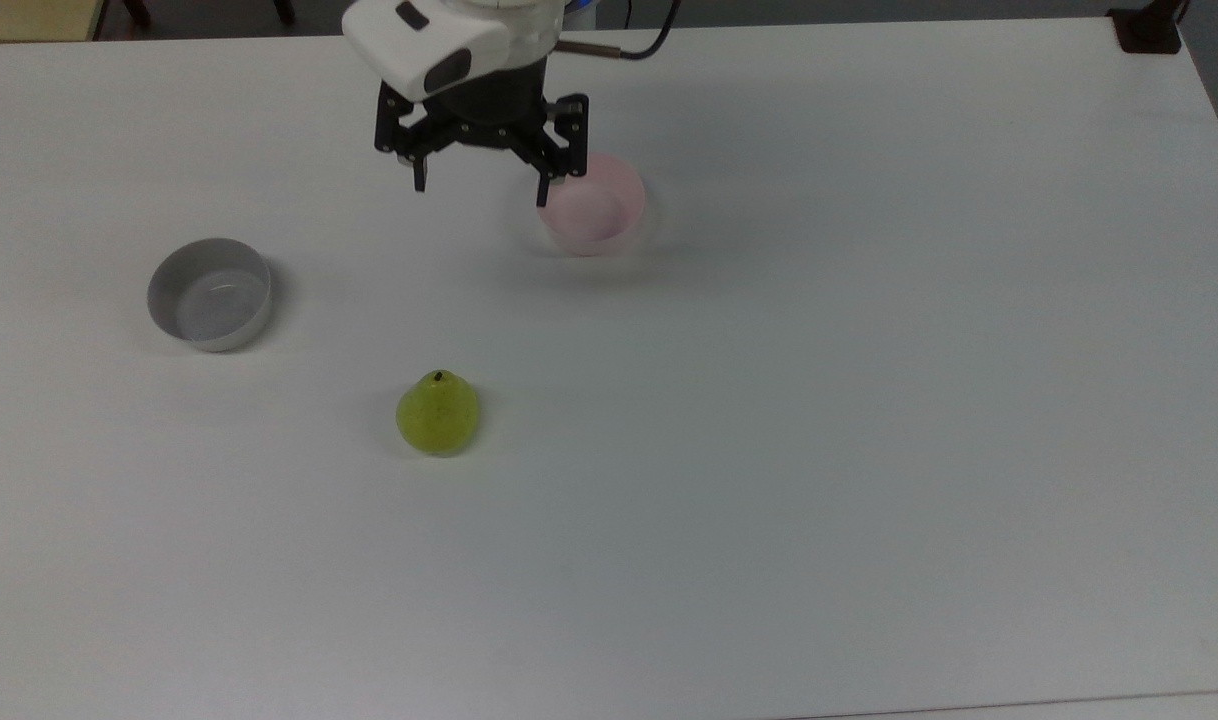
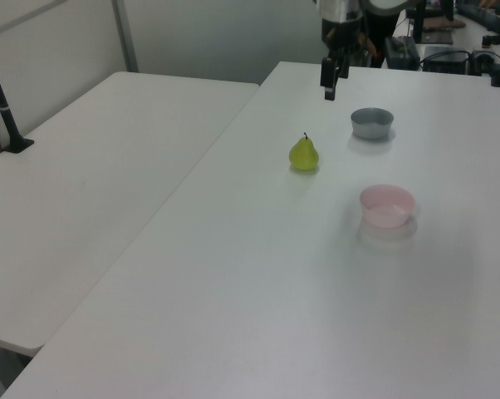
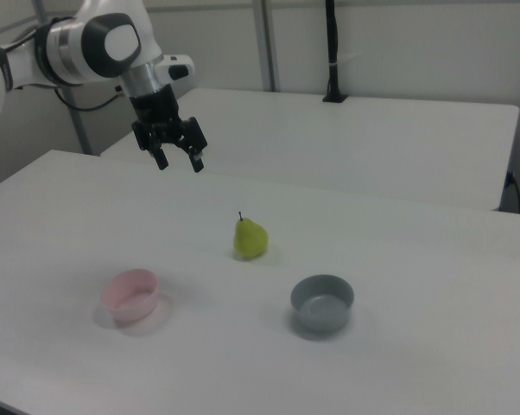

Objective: Pick up a pear from the bowl

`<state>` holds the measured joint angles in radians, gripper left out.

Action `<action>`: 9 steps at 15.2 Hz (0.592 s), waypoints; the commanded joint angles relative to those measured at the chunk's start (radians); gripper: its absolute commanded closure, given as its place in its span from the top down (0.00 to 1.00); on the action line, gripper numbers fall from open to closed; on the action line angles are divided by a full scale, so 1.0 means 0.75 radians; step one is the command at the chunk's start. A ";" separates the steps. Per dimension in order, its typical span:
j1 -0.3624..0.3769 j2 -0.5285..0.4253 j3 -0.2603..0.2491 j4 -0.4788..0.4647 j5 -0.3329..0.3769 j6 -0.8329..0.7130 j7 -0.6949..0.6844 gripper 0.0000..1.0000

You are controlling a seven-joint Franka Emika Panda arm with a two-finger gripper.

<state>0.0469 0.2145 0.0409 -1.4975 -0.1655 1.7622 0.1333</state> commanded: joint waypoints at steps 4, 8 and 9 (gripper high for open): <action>0.003 -0.135 -0.020 -0.087 0.112 -0.104 0.027 1.00; -0.007 -0.202 -0.022 -0.143 0.116 -0.106 0.027 1.00; 0.005 -0.214 -0.024 -0.163 0.118 -0.104 0.027 1.00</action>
<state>0.0382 0.1237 0.0336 -1.5396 -0.0994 1.6891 0.1387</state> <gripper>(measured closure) 0.000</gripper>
